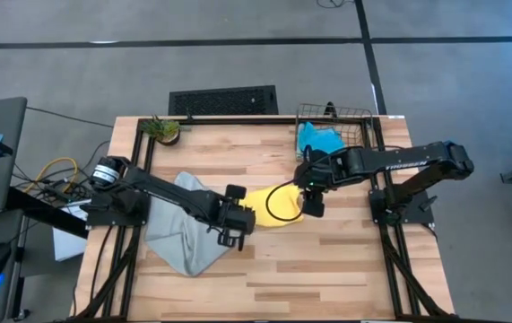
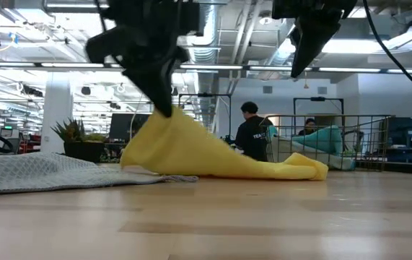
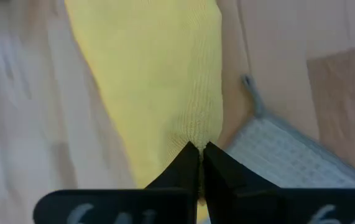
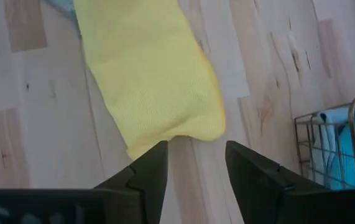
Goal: Fold microfiber towels
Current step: Fold the yellow microfiber cloth
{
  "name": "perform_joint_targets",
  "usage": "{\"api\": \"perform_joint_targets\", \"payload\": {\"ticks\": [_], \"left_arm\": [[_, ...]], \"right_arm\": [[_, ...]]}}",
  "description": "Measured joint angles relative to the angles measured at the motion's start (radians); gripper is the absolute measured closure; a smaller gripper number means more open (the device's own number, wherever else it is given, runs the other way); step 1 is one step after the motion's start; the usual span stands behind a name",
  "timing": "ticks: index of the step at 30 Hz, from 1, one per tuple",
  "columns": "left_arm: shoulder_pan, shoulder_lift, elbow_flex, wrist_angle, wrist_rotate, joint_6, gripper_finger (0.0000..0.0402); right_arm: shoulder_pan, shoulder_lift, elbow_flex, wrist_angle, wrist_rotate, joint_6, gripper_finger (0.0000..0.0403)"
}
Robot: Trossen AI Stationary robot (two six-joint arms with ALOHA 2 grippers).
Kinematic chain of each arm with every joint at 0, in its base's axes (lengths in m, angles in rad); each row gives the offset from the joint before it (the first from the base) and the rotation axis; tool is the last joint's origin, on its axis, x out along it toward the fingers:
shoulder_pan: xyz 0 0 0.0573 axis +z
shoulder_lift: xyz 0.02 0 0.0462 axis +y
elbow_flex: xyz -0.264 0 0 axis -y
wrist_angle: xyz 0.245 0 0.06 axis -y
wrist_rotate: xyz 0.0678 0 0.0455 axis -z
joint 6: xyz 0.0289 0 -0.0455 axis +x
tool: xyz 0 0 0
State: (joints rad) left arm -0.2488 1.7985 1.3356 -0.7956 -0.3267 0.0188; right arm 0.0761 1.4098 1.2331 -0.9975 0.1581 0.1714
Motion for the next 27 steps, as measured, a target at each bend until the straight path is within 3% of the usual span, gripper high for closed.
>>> {"api": "perform_joint_targets", "payload": {"ticks": [11, 20, 27], "left_arm": [[0.105, 0.003, 0.062, 0.080, 0.074, 0.258, 0.0401], [0.117, 0.003, 0.082, 0.141, 0.079, 0.430, 0.0401], [0.157, 0.004, 0.085, 0.197, 0.103, 0.460, 0.0401]], "right_arm": [[0.000, -0.087, 0.001, -0.028, 0.007, 0.029, 0.0222], [0.000, -0.177, 0.000, -0.071, 0.064, 0.107, 0.0224], [0.000, -0.222, 0.000, -0.106, 0.109, 0.147, 0.0225]]}}
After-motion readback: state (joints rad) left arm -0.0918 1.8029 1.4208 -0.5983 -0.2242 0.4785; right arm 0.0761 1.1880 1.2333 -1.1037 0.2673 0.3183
